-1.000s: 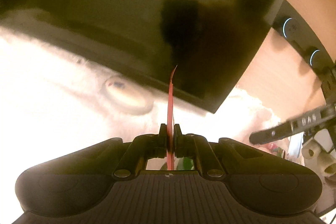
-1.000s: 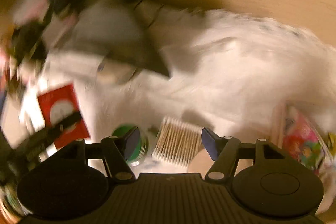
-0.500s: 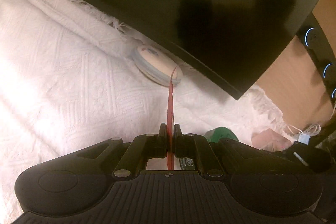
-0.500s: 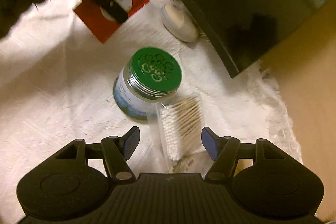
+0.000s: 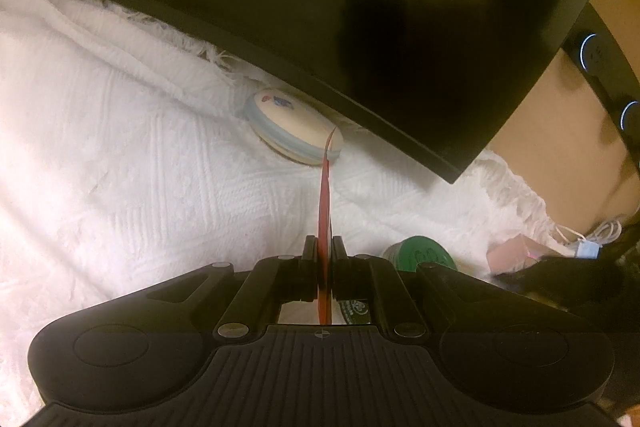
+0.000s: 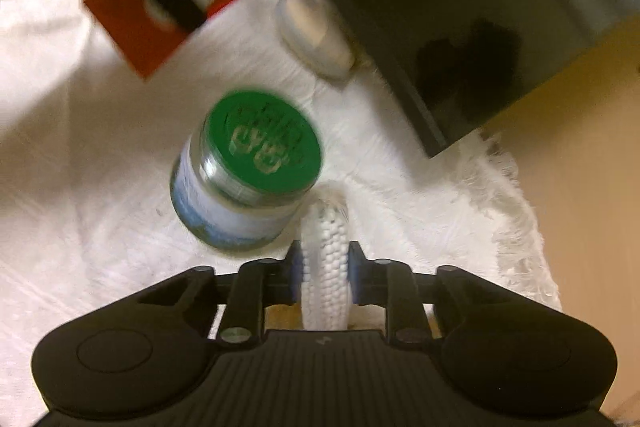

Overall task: Organize soft objects
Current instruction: 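Grasp the clear cotton swab pack with the right gripper while the left holds the sachet, then carry the sachet and swab pack over the pink box and release both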

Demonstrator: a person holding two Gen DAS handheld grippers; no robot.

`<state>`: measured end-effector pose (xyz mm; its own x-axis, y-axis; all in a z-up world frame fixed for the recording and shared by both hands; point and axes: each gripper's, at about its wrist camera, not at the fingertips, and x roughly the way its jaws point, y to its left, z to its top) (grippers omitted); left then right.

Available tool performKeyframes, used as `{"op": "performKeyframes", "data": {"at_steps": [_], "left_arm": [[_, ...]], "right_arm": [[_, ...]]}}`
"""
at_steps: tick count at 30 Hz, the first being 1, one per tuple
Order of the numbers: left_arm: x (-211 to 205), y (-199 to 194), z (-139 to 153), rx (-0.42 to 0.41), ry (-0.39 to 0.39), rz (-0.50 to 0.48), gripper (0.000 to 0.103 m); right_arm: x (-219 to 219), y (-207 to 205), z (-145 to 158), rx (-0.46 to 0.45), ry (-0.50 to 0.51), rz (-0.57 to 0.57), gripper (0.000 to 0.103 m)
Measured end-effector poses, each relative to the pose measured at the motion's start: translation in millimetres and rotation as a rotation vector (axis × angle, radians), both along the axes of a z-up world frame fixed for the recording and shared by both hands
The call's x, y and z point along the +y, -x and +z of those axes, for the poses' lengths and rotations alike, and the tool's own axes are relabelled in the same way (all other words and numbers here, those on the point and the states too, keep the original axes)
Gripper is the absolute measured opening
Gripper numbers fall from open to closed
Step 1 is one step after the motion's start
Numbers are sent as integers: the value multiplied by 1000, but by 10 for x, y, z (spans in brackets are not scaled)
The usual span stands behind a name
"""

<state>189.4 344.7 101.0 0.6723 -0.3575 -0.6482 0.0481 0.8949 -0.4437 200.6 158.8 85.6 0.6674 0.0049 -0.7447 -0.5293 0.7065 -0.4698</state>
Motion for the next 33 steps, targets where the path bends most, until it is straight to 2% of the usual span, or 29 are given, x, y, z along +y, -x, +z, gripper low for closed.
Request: {"op": "performKeyframes", "data": {"at_steps": [3, 7, 10, 13, 17, 22, 28, 33], "left_arm": [[-19, -31, 106, -17, -14, -4, 8], [-72, -89, 448, -90, -40, -22, 8], [-223, -149, 720, -150, -49, -53, 8], [-495, -222, 945, -201, -44, -114, 8], [-1014, -326, 1131, -236, -19, -235, 8], [-1726, -404, 1179, -240, 20, -392, 8], [-2387, -436, 1027, -195, 86, -542, 8], [-2747, -472, 806, -127, 154, -610, 8]], "right_arm": [[-169, -49, 485, -7, -150, -53, 21], [-632, -95, 1281, -49, -406, -135, 21], [-957, -31, 1697, -111, -504, -185, 21], [-1236, 117, 1952, -189, -531, -233, 21], [-1593, 317, 2078, -262, -521, -301, 21], [-2058, 493, 2073, -302, -497, -413, 21], [-2517, 662, 2016, -313, -492, -527, 21], [-2857, 716, 1934, -295, -511, -602, 21]]}}
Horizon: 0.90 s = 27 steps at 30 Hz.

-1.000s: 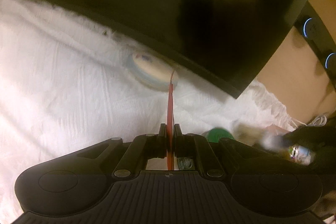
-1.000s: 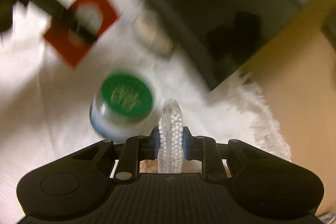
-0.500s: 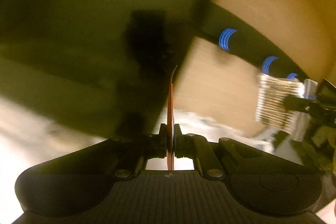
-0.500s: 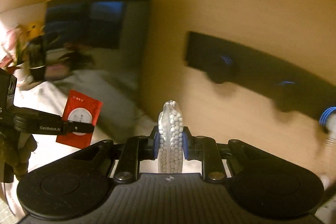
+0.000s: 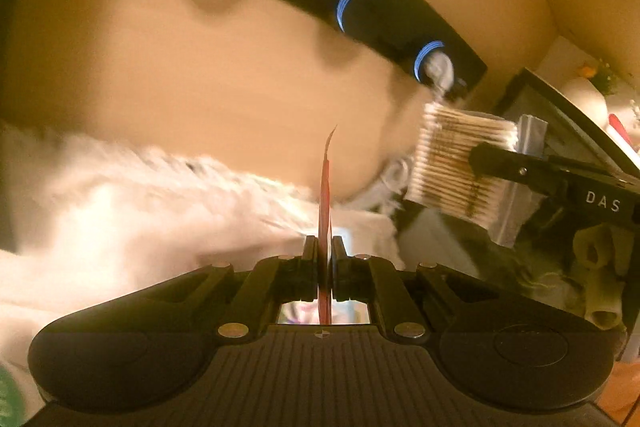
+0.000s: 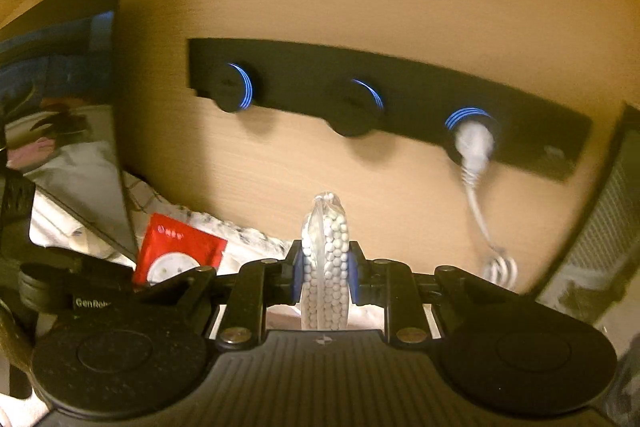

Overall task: Organize soft objects
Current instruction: 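Carry the sachet and swab pack over the pink box and release both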

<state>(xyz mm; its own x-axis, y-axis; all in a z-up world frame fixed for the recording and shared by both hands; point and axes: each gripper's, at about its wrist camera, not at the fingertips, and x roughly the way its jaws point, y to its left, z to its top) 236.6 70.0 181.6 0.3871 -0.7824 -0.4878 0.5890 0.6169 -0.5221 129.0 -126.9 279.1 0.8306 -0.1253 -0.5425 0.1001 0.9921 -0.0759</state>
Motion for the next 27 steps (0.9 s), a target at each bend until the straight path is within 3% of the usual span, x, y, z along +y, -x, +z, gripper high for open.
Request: {"op": "performKeyframes", "data": {"at_steps": [10, 14, 16, 19, 24, 27], "left_arm": [[-523, -83, -468, 185, 141, -98, 8], [-784, -161, -805, 245, -53, -35, 8], [-844, -178, -981, 275, -82, -51, 11], [-865, -145, -1128, 233, -127, -20, 14], [-837, -172, -1142, 259, -79, 0, 16], [-693, -172, -932, 218, -61, 38, 16]], "right_arm": [[-315, 10, -201, 50, -137, -35, 21], [-395, 1, -273, 63, -201, -25, 21], [-440, 7, -317, 70, -261, -5, 21], [-494, -30, -447, 96, -360, 7, 21], [-657, -22, -825, 171, -488, 5, 21], [-766, -9, -1260, 262, -566, -26, 21]]}}
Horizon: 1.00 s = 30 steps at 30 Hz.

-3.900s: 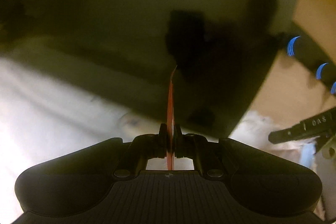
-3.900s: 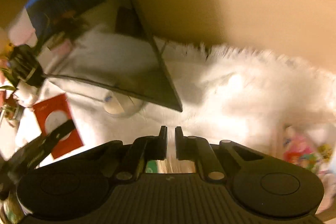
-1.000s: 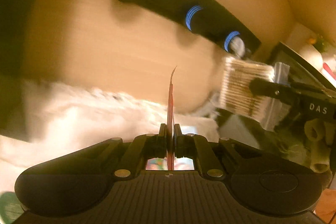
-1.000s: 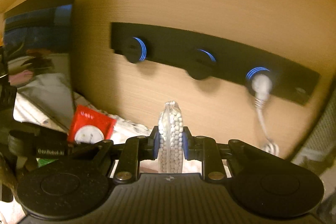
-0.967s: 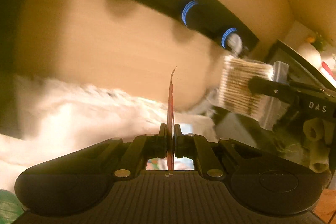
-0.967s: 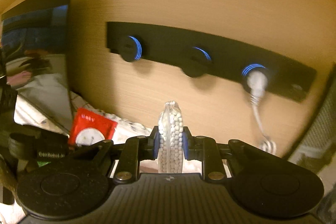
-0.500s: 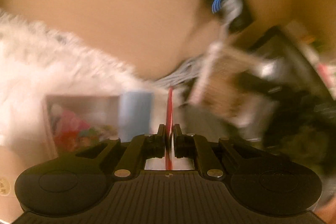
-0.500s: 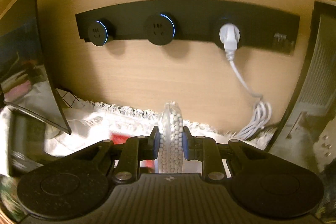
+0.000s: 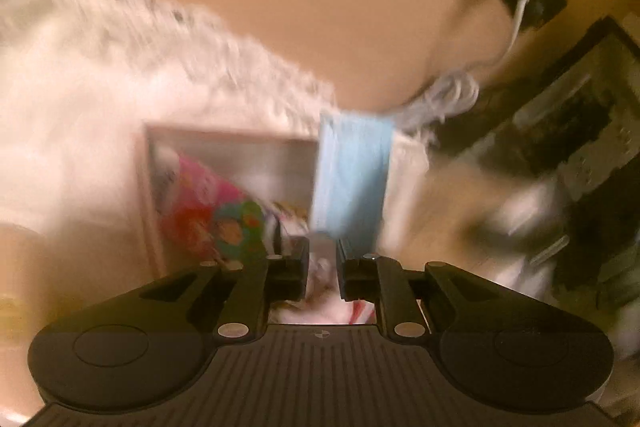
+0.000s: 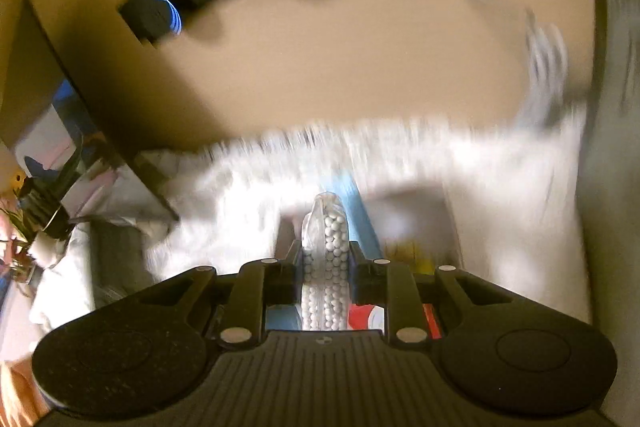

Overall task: Organize soft objects
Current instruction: 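Carry the sachet and swab pack over the pink box and release both, then move the left gripper to the round cream zippered case while the right approaches the candy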

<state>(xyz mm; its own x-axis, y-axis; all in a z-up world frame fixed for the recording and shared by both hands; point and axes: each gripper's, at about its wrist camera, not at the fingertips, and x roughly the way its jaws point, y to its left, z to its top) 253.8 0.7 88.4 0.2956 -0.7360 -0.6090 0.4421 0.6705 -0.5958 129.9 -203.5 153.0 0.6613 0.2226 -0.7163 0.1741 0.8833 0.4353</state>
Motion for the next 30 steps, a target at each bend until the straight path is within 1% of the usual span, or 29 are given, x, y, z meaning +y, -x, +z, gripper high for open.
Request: {"op": "performKeyframes", "data": {"at_steps": [2, 3, 5, 6, 8, 10, 12, 15, 18, 20, 22, 23, 26, 29, 30], "left_arm": [[136, 71, 170, -51, 11, 28, 16], [229, 119, 246, -79, 18, 45, 16], [416, 243, 386, -138, 25, 72, 16], [515, 328, 441, -175, 18, 85, 16], [761, 492, 533, -254, -24, 127, 16], [1022, 606, 530, -287, -81, 193, 16], [1279, 682, 486, -273, -101, 255, 16], [1666, 804, 414, -236, -111, 349, 16], [2008, 920, 366, -213, -141, 442, 16], [2194, 951, 357, -202, -160, 484, 16], [2301, 982, 355, -201, -160, 512, 16], [2349, 991, 352, -199, -154, 522, 16], [2397, 1007, 382, -202, -149, 543, 16], [2418, 1029, 419, -213, -150, 539, 16], [2414, 1030, 422, -216, -152, 540, 16]], "right_arm": [[-54, -44, -306, 60, -17, -23, 22], [-92, -75, -450, 77, -48, -26, 23], [-127, -116, -601, 78, -80, -33, 24], [-127, -136, -643, 79, -73, -35, 24], [-123, -191, -694, 86, -58, -41, 24], [-93, -239, -709, 84, -38, -37, 24], [-22, -304, -692, 69, 19, -18, 24], [40, -400, -652, 66, 75, -6, 24], [109, -502, -599, 62, 139, 6, 24], [152, -536, -571, 67, 171, 16, 25], [203, -531, -531, 75, 216, 23, 26], [233, -518, -504, 77, 248, 22, 31], [298, -426, -381, 60, 330, 30, 38], [313, -247, -171, -4, 357, 25, 52], [318, -188, -106, -25, 358, 20, 53]]}}
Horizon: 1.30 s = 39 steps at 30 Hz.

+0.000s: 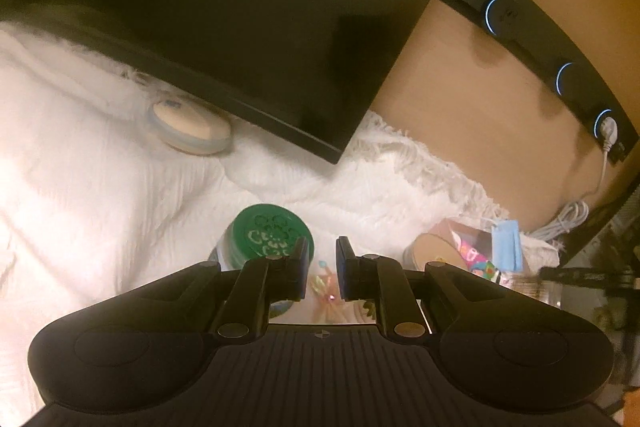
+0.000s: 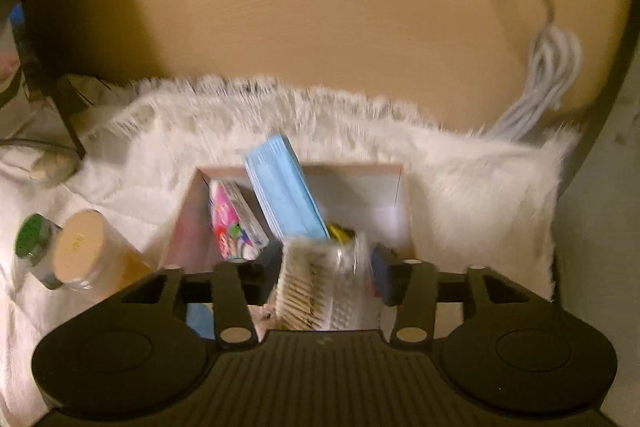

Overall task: Organize soft objects
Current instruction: 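Move the left gripper to the round cream zippered case while the right approaches the candy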

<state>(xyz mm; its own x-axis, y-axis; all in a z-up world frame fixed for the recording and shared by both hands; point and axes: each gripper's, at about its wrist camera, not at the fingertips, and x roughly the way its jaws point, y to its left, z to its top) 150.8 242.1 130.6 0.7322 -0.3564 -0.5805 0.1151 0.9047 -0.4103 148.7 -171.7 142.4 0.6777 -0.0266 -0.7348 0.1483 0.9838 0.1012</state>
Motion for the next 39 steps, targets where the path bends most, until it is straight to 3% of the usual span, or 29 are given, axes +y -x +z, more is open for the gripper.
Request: {"op": "performKeyframes", "data": {"at_steps": [4, 6, 7, 11, 13, 20, 25, 30, 35, 39], "left_arm": [[-24, -13, -26, 5, -6, 13, 16], [-34, -8, -42, 11, -9, 16, 16], [-33, -8, -47, 13, -13, 19, 16], [-12, 23, -46, 14, -29, 44, 16], [15, 60, -48, 16, -45, 72, 16], [234, 240, -76, 53, -80, 196, 16], [464, 280, -65, 79, -97, 232, 16], [805, 34, -51, 69, 10, 191, 16], [1209, -567, -88, 55, 131, 166, 16], [1530, -1167, -242, 128, 263, 140, 16]], "right_arm": [[33, 214, 128, -63, 2, 9, 51], [63, 242, 105, -54, -11, 18, 31], [71, 251, 80, -44, -25, 23, 27], [167, 325, 22, -36, -58, 76, 27], [274, 377, 15, -50, -18, 100, 28], [580, 533, 49, -131, 62, 203, 57], [816, 499, 88, -179, 74, 253, 60], [1098, 348, 199, -176, 33, 297, 60], [1513, 103, 437, -177, 0, 302, 60], [1840, -342, 515, -107, -158, 310, 60]]}}
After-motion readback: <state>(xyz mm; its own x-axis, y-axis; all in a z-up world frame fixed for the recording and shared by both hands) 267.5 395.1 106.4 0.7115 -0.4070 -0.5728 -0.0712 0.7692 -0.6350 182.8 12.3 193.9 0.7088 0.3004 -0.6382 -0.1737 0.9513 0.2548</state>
